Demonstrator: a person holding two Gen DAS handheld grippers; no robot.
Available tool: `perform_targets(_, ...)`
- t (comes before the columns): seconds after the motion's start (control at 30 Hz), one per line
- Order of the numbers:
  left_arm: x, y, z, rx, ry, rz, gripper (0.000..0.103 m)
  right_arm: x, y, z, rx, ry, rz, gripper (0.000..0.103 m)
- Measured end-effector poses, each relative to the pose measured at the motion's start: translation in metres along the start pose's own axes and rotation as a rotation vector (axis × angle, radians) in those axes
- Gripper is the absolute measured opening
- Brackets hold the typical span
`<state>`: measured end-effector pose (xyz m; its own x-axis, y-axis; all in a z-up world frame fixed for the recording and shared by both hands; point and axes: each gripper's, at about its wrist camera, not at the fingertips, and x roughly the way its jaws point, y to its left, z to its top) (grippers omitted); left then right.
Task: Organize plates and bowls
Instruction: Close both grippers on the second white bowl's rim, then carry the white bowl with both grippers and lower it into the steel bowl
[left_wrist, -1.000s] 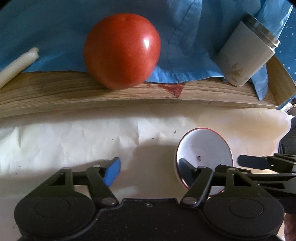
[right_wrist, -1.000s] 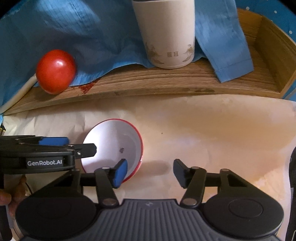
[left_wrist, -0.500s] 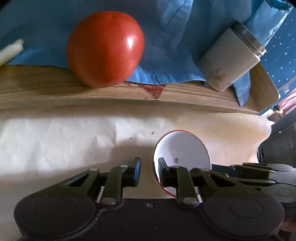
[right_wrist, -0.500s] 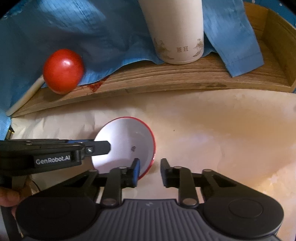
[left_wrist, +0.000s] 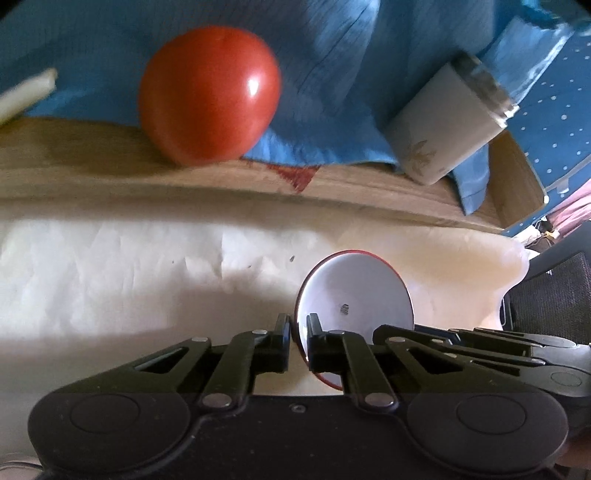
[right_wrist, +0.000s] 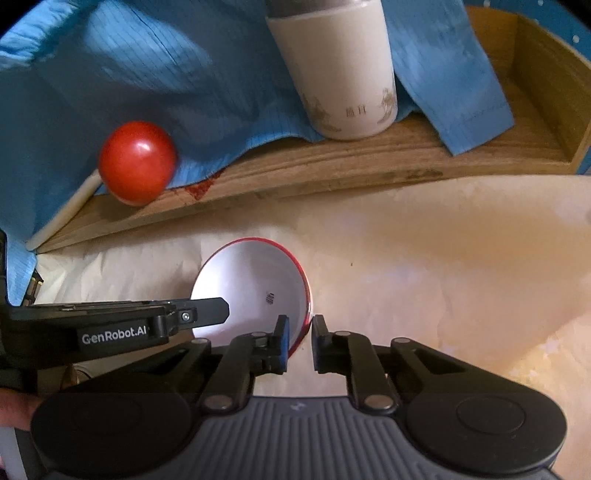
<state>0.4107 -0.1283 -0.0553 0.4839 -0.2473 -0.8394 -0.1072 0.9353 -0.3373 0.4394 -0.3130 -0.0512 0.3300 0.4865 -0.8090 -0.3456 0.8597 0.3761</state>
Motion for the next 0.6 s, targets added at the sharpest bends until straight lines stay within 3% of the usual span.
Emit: perform_targets(0.6, -0.034, -0.069, -0.015, 0.147, -0.053, -0.055, 0.009, -0.081, -0.035, -0.034, 0.092, -0.152, -0.006, 0.014)
